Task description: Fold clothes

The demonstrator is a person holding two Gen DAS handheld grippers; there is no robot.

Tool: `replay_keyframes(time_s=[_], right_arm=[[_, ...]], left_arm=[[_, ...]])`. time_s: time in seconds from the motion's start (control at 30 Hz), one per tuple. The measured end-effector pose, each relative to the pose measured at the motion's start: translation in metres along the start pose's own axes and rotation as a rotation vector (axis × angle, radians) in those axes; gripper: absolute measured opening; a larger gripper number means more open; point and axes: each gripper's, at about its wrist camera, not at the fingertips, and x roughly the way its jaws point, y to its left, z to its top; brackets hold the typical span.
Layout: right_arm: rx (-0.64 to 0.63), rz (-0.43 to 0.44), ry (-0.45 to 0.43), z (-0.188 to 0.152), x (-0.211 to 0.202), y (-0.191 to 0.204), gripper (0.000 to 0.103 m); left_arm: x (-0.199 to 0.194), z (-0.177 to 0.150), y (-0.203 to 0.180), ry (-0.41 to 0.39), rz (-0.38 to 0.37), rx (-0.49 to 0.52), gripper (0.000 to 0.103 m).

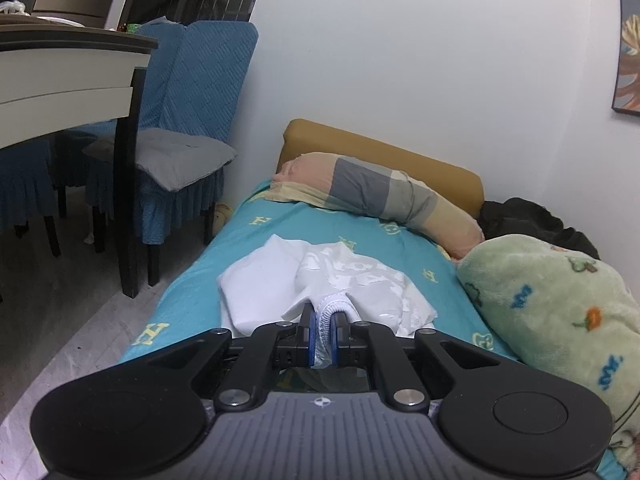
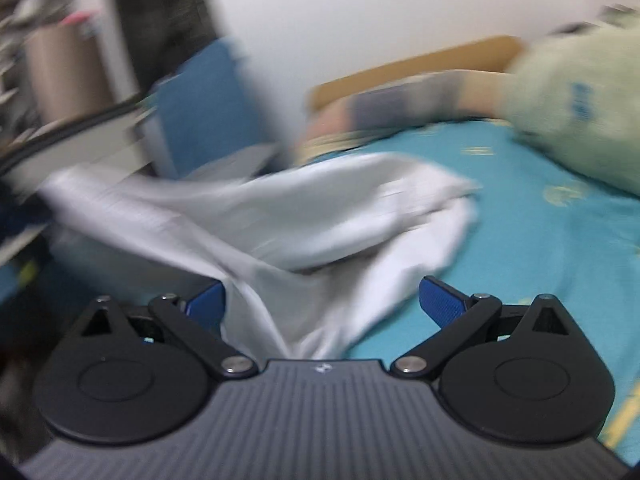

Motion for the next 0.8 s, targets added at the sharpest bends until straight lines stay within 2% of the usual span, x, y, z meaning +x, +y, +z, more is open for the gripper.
replay_keyframes(time_s=[0.1, 0.2, 0.27, 0.3, 0.4, 0.5, 0.6, 0.67, 0.73, 0.8], right_arm=[[0.016, -0.066, -0.012, 0.005, 0.004, -0.008, 0.103], [-0.074, -0.069, 0.042, -0.002, 0.017, -0.002, 0.103], [-0.082, -0.099, 0.084, -0.005, 0.021, -0.002, 0.103], [-0.07, -0.096, 0.064, 0.0, 0.017, -0.004, 0.103], [-0.032, -0.128, -0.089, 0.027, -0.018, -0.007, 0.103], [-0.005, -0.159, -0.251, 0.055, -0.055, -0.007, 0.103], [-0.084, -0.188, -0.464, 0.092, -0.121, 0.014, 0.103], [-0.172, -0.189, -0.567, 0.111, -0.163, 0.03, 0.103], [-0.261, -0.183, -0.607, 0.121, -0.193, 0.041, 0.103], [-0.301, -0.168, -0.574, 0.124, -0.208, 0.042, 0.103]], left_arm=[[-0.01, 0.01, -0.004, -0.04, -0.039, 0.01, 0.006], [-0.024, 0.019, -0.001, -0.072, -0.061, -0.023, 0.006], [-0.034, 0.022, 0.003, -0.092, -0.06, -0.042, 0.005], [-0.039, 0.022, 0.005, -0.097, -0.057, -0.048, 0.005], [-0.055, 0.025, 0.011, -0.117, -0.059, -0.066, 0.005], [-0.08, 0.031, 0.011, -0.17, -0.104, -0.084, 0.005], [-0.109, 0.035, 0.003, -0.228, -0.164, -0.069, 0.005], [-0.127, 0.035, -0.005, -0.252, -0.195, -0.053, 0.005], [-0.138, 0.03, -0.01, -0.232, -0.213, -0.064, 0.006], [-0.143, 0.024, -0.013, -0.184, -0.22, -0.057, 0.006]])
